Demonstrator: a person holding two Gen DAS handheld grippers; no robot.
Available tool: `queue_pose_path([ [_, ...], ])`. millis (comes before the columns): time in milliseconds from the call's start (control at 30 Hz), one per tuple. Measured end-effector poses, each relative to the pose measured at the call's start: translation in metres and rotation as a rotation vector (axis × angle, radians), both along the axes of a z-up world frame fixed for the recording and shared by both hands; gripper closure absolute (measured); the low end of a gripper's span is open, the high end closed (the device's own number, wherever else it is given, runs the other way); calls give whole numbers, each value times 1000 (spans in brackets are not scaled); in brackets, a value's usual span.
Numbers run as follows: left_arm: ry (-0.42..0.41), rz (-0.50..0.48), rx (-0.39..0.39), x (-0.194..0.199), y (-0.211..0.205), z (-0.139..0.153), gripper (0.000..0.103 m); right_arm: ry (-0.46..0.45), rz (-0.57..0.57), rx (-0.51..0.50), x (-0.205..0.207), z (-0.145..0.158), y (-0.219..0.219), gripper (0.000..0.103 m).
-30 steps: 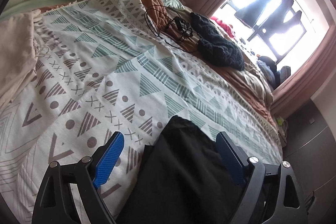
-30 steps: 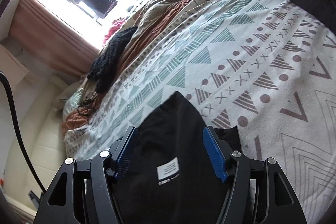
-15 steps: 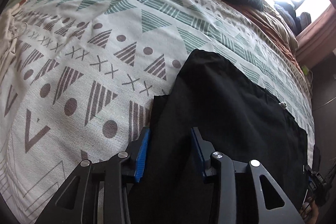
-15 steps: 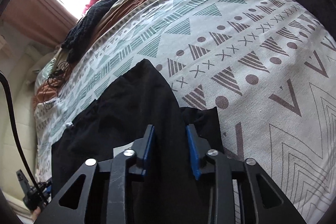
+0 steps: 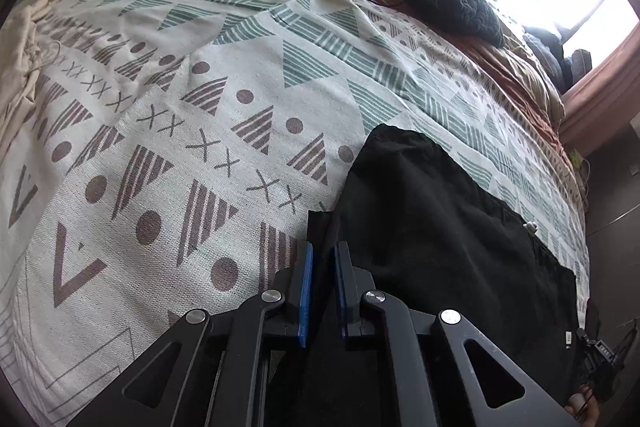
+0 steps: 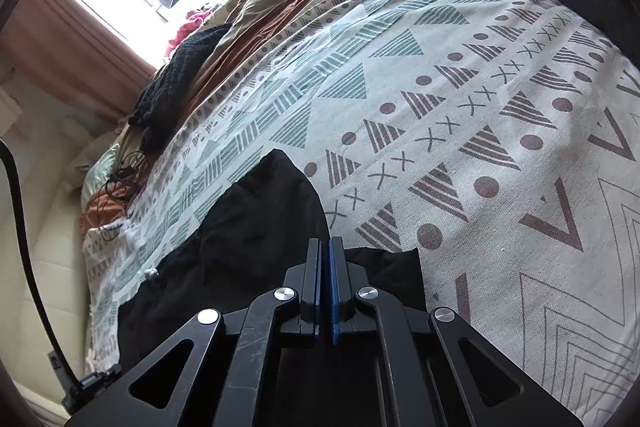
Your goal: Fold large clothes
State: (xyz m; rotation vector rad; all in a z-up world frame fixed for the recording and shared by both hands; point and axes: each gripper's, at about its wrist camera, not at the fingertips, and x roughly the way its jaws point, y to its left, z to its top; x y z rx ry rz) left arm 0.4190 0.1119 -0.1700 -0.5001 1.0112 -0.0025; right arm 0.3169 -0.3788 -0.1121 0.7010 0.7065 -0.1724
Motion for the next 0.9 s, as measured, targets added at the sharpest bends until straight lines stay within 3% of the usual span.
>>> queue_pose_path([
  [167, 3, 75, -98, -15, 17, 6, 84, 43, -33, 46, -4, -7, -6, 98],
  [233, -14, 92, -126, -23, 21, 13, 61, 50, -53, 17, -9, -1, -6, 94],
  [267, -28, 104, -126, -29, 23, 17, 38, 56, -60, 4, -13, 2, -7, 91],
  [300, -45, 118, -122, -36, 24, 22, 23, 58, -61, -1, -16, 5, -8, 87],
  [333, -65, 132, -121, -44, 26, 27, 19, 52, -54, 7, -20, 8, -9, 83],
  [400, -89, 140, -137, -56, 29, 35, 18, 34, -40, 37, -27, 13, -12, 64],
  [533, -103, 123, -159, -77, 32, 46, 18, -9, -1, 91, -40, 26, -16, 61],
  [633, -110, 98, -150, -94, 30, 54, 18, -25, 9, 103, -51, 30, -19, 53],
  [900, -109, 82, -129, -140, 41, 61, 18, -15, 47, 95, -75, 33, -16, 53],
])
